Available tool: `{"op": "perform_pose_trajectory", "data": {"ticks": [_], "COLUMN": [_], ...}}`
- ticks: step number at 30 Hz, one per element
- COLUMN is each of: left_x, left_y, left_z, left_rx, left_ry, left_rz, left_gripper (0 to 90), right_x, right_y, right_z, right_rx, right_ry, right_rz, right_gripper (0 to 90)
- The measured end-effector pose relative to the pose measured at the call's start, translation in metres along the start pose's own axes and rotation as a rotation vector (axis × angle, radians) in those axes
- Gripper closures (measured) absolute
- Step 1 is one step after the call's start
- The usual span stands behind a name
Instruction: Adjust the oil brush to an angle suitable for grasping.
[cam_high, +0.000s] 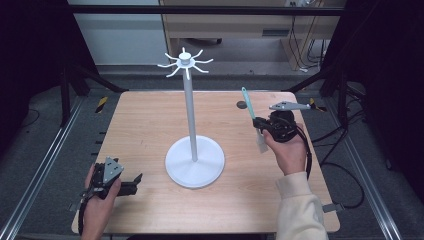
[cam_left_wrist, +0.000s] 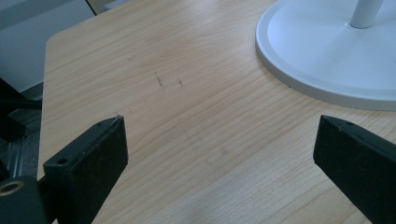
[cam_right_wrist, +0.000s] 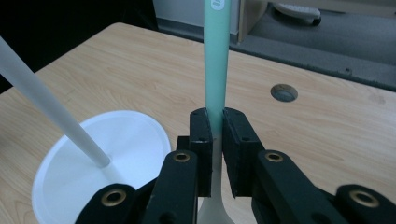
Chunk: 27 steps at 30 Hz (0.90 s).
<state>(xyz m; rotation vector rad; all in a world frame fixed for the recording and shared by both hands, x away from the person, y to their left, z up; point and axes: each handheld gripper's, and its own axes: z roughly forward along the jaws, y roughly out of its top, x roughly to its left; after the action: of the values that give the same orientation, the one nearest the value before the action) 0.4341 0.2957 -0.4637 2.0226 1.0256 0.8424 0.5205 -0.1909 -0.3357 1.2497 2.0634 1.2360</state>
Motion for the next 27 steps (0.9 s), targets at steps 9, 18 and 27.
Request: {"op": "perform_pose_trajectory", "data": {"ticks": [9,18,27], "left_x": [0.002,0.001,0.000], "left_y": [0.001,0.001,0.001], "left_z": [-0.001,0.000,0.000], "left_rx": [-0.010,-0.008,-0.009], "left_ry": [-0.002,-0.005,-0.007], "left_rz": [-0.002,0.000,0.000], "left_gripper": [2.7,2.7,2.7], "right_x": [0.014,0.020,0.023], "right_y": [0.000,0.006,0.008], "right_z": [-0.006,-0.020,-0.026], "right_rx": [-0.045,-0.104,-0.135], "right_ry": [0.003,0.009,0.011], "right_rz": [-0.009,-0.033,-0.040], "right_gripper": [82.4,82.4,82.4]}}
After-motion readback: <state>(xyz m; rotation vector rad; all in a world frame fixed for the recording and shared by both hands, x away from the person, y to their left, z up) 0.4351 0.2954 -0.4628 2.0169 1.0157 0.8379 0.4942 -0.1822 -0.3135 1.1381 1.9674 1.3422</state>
